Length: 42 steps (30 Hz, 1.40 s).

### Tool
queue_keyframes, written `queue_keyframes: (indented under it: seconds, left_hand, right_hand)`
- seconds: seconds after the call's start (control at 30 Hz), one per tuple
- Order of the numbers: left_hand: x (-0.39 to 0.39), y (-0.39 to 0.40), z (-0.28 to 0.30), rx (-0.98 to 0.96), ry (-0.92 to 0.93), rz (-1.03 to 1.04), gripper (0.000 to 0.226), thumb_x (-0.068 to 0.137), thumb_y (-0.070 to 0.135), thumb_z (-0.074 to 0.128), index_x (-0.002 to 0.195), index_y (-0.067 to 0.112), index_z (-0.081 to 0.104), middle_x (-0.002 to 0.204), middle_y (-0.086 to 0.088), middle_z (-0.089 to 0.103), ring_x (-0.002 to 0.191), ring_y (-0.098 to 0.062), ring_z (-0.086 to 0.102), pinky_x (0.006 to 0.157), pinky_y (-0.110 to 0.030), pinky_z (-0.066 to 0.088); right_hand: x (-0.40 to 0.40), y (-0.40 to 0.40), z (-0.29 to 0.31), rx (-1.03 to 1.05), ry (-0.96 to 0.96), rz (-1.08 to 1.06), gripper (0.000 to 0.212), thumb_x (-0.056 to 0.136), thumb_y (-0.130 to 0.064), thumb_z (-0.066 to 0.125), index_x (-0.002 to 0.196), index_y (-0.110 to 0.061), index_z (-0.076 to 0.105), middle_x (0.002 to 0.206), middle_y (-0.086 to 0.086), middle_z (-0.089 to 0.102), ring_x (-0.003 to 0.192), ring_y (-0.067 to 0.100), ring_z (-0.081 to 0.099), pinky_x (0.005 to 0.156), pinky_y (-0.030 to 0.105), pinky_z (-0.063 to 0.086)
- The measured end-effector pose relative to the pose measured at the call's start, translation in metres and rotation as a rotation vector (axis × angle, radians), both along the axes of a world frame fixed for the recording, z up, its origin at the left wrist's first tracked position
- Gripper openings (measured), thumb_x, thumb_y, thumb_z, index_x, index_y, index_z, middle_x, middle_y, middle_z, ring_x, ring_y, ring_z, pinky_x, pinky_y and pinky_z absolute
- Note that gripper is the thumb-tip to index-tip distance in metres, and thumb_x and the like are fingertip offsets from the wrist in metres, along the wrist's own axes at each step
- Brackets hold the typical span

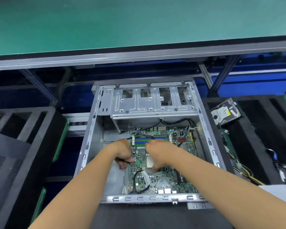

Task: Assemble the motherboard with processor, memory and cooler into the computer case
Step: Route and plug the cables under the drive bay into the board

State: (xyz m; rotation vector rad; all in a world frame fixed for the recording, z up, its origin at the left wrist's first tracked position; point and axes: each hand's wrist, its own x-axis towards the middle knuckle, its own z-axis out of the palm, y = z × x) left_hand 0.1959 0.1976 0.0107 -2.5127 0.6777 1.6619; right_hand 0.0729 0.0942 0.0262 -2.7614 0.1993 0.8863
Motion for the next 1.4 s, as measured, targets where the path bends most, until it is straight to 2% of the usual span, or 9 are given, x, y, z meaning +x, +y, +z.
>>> queue_keyframes:
  seconds: [0.2,0.37,0.53,0.7,0.93,1.1,1.17,1.3,1.4]
  left_hand:
    - [0.007,0.001,0.003,0.022,0.043,0.016,0.031,0.092,0.027,0.061,0.079,-0.002,0.063,0.061,-0.006,0.068,0.039,-0.005,0.056,0.047,-0.013,0.048]
    - [0.003,-0.001,-0.007,0.078,0.01,-0.001,0.032,0.095,0.026,0.057,0.091,-0.006,0.058,0.07,-0.01,0.068,0.043,-0.01,0.056,0.055,-0.016,0.049]
    - [-0.001,-0.004,-0.002,0.06,-0.036,-0.089,0.03,0.095,0.021,0.057,0.083,-0.005,0.052,0.052,-0.011,0.065,0.039,-0.015,0.06,0.044,-0.022,0.051]
    - [-0.007,-0.003,0.017,-0.107,-0.029,-0.221,0.024,0.091,0.021,0.063,0.082,0.0,0.058,0.056,-0.008,0.065,0.046,-0.017,0.061,0.047,-0.024,0.051]
    - [-0.038,0.004,0.033,-0.21,0.146,-0.384,0.016,0.095,0.008,0.05,0.082,0.01,0.058,0.074,-0.007,0.068,0.068,-0.018,0.067,0.055,-0.023,0.053]
    - [-0.042,0.027,0.03,-0.174,0.194,-0.328,0.021,0.085,-0.011,0.049,0.078,0.009,0.051,0.077,-0.008,0.054,0.07,-0.019,0.054,0.061,-0.025,0.052]
    - [-0.046,0.034,0.028,-0.1,0.135,-0.408,0.019,0.085,-0.009,0.051,0.086,0.01,0.055,0.078,-0.004,0.056,0.07,-0.016,0.054,0.062,-0.023,0.051]
    - [-0.053,0.036,0.03,-0.108,-0.032,-0.535,0.02,0.087,0.002,0.051,0.074,0.017,0.053,0.073,0.002,0.053,0.063,-0.011,0.046,0.054,-0.019,0.04]
    - [-0.056,0.04,0.03,-0.098,0.042,-0.492,0.019,0.088,0.006,0.058,0.073,0.013,0.049,0.071,0.001,0.053,0.056,-0.011,0.046,0.047,-0.017,0.04]
  right_hand:
    - [-0.002,-0.002,-0.001,0.042,-0.055,-0.032,0.054,0.071,-0.034,0.085,0.105,-0.006,0.053,0.098,0.004,0.048,0.087,0.022,0.049,0.072,0.026,0.045]
    - [0.0,0.0,-0.007,0.026,0.002,-0.026,0.08,0.066,-0.039,0.086,0.126,-0.001,0.049,0.123,0.013,0.056,0.109,0.03,0.057,0.095,0.039,0.051]
    - [-0.002,0.0,-0.004,0.028,-0.019,-0.022,0.081,0.065,-0.044,0.085,0.126,-0.005,0.049,0.124,0.009,0.055,0.109,0.026,0.056,0.095,0.036,0.051]
    - [-0.007,0.001,0.011,0.154,-0.08,-0.077,0.044,0.074,-0.037,0.082,0.101,-0.012,0.06,0.094,-0.001,0.06,0.087,0.019,0.057,0.074,0.031,0.051]
    - [-0.029,0.012,0.024,0.35,0.375,-0.109,0.006,0.091,-0.013,0.066,0.086,-0.013,0.061,0.079,0.002,0.064,0.067,0.017,0.062,0.069,0.031,0.057]
    - [-0.042,0.018,0.028,0.269,0.376,-0.104,0.02,0.094,-0.012,0.055,0.107,-0.001,0.065,0.084,0.01,0.049,0.057,0.017,0.041,0.052,0.028,0.037]
    - [-0.045,0.018,0.03,0.207,0.401,-0.096,0.016,0.093,-0.015,0.058,0.101,-0.002,0.063,0.083,0.008,0.047,0.059,0.018,0.038,0.054,0.028,0.035]
    - [-0.053,0.02,0.034,0.089,0.447,-0.045,0.023,0.094,-0.021,0.059,0.109,-0.003,0.059,0.077,0.0,0.049,0.055,0.014,0.04,0.048,0.024,0.036]
    - [-0.059,0.023,0.037,0.085,0.384,-0.022,0.027,0.097,-0.02,0.056,0.117,-0.001,0.058,0.093,0.001,0.052,0.065,0.013,0.044,0.055,0.024,0.037]
